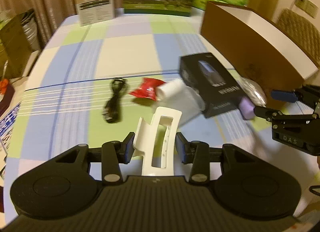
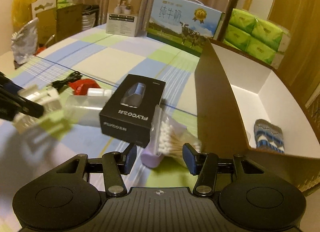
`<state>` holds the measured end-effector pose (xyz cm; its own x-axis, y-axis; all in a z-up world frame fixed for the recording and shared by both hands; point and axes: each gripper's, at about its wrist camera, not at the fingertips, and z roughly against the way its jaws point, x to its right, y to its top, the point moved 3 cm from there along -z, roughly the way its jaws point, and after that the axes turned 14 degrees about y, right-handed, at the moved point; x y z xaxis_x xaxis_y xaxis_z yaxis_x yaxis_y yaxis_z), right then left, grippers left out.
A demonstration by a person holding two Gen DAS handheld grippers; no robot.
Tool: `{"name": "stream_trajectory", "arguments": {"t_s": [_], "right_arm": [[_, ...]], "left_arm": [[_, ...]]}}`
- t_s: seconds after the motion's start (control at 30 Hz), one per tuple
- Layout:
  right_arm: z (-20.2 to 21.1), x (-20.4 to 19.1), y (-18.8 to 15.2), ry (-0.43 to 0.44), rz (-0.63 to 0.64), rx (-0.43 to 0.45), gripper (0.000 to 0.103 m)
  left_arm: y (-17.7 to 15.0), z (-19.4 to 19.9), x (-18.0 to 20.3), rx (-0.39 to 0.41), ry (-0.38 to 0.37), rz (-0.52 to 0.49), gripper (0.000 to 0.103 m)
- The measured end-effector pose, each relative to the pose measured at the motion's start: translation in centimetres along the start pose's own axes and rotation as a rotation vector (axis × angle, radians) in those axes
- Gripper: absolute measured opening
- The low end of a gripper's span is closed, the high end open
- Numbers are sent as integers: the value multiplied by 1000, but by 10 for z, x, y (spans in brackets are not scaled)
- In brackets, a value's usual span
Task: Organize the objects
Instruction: 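Grasp the cream hair clip with the left tool while the right tool grasps the cotton swab bag, then carry the hair clip and swab bag into the brown box and release both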
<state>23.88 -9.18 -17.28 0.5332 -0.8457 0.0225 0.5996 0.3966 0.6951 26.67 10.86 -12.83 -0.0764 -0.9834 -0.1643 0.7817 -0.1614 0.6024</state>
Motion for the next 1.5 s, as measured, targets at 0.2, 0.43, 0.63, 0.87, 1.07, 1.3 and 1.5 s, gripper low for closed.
{"name": "stream_trajectory", "arguments": {"t_s": [0.2,0.43,0.63,0.87,1.07,1.3,1.5], "right_arm": [[-19,10,5,-44,-20,-17,23],[0,15,10,-21,-65,20,7],[39,25,23,88,-173,76,6],[86,42,35,226,-350,153,6],[127,65,45,304,-459,240,6],[166,111,57,294,-533,345,6],[174,164,60,223,-580,364,6]], "left_arm": [[3,1,-12,-4,22,37,37],[8,5,-4,1,-5,34,37],[20,19,10,27,-39,29,37],[41,42,35,84,-83,9,38],[66,61,64,152,-130,-18,38],[101,76,111,234,-182,-66,38],[133,77,153,278,-227,-96,38]]}}
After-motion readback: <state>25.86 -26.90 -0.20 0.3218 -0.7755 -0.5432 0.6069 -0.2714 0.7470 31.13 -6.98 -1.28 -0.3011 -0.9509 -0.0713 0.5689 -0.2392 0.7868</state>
